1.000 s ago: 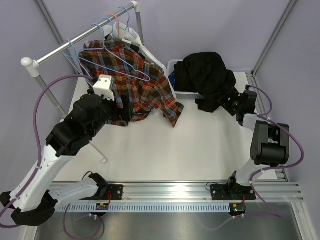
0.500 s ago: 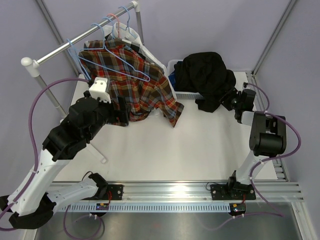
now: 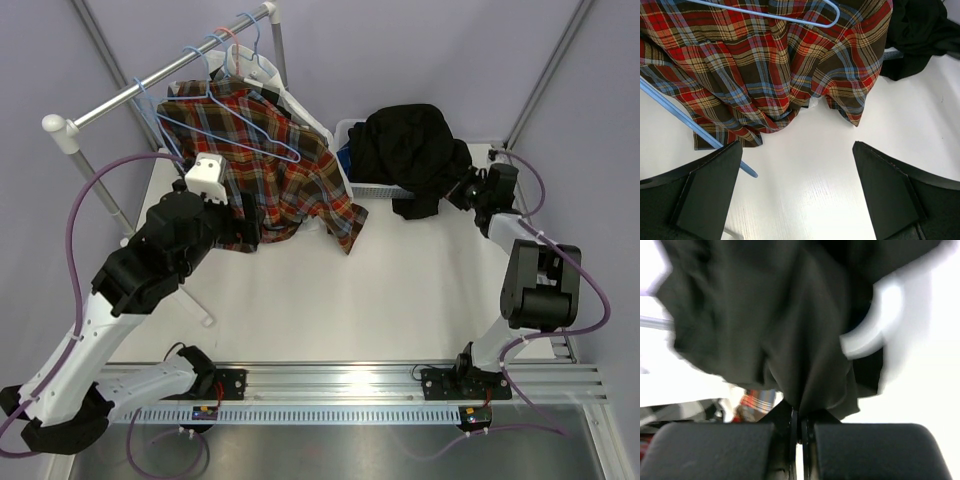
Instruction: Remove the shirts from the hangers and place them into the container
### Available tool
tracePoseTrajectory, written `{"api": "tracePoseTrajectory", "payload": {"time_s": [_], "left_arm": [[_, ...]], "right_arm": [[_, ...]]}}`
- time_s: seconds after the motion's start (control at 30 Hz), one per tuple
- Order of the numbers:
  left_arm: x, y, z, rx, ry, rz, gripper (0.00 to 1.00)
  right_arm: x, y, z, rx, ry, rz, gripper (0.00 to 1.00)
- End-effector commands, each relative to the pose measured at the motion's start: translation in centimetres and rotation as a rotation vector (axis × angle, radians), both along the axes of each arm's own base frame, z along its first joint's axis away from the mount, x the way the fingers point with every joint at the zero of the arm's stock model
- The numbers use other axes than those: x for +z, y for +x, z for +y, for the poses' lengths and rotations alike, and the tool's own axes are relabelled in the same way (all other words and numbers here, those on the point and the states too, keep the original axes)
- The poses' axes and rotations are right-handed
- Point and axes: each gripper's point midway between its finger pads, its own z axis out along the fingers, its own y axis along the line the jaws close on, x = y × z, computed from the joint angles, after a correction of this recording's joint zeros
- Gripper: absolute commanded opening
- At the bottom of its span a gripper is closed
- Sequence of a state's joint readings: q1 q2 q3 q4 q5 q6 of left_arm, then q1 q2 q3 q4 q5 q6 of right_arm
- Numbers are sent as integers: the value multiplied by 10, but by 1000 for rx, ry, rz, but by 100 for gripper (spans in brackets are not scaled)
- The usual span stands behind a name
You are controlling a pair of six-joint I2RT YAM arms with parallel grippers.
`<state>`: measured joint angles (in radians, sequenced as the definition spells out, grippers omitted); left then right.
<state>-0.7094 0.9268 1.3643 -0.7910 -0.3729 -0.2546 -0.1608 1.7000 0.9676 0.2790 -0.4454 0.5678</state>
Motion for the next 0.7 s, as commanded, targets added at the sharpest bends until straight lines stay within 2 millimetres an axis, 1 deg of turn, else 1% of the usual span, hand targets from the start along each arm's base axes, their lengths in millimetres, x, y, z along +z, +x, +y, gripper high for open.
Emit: {"api": "tracePoseTrajectory", "payload": {"time_s": [0.0,0.03,0.1,0.13,0.17,0.2,0.23,0.27,0.3,0.33,0.37,0.4,0.43,0.5,0.53,0.57,0.6,0.63,0.67], "left_arm": [[17,6,0,9,-11,-55,99],[17,7,0,7,-5,-57,99],[18,8,1,13,-4,-58,99],[19,8,1,15,-3,-61,99],[18,8,1,17,-1,-60,99],[18,8,2,17,-4,-60,99],[17,8,2,21,-4,-58,99],[17,8,3,24,-4,-58,99],[18,6,4,25,-9,-61,99],[16,6,4,28,-12,-57,99],[15,6,4,30,-13,-56,99],[16,5,5,33,-19,-58,99],[15,5,5,34,-24,-54,99],[14,3,5,36,-36,-50,99],[14,2,6,35,-41,-51,99],[12,2,6,40,-41,-47,99],[12,1,7,40,-45,-47,99],[13,0,8,42,-48,-51,99],[12,-1,9,45,-49,-51,99]], "right_arm": [[96,14,11,44,-105,-170,0],[122,20,20,60,-117,-201,0],[142,29,31,86,-116,-223,0],[171,36,42,119,-101,-271,0],[170,45,47,128,-70,-261,1],[176,51,50,132,-56,-273,1],[187,61,58,151,-44,-307,1],[192,67,62,152,-34,-320,1],[209,74,66,154,-37,-360,1],[203,85,71,162,-36,-359,1],[205,87,89,195,-37,-373,1],[219,93,96,207,-38,-409,2],[210,104,103,219,-36,-413,2],[217,113,122,235,-43,-470,4],[201,122,128,234,-44,-455,4],[202,127,137,231,-48,-476,4],[193,133,141,224,-49,-465,4],[170,143,145,221,-53,-431,4],[160,147,149,220,-66,-417,5]]}}
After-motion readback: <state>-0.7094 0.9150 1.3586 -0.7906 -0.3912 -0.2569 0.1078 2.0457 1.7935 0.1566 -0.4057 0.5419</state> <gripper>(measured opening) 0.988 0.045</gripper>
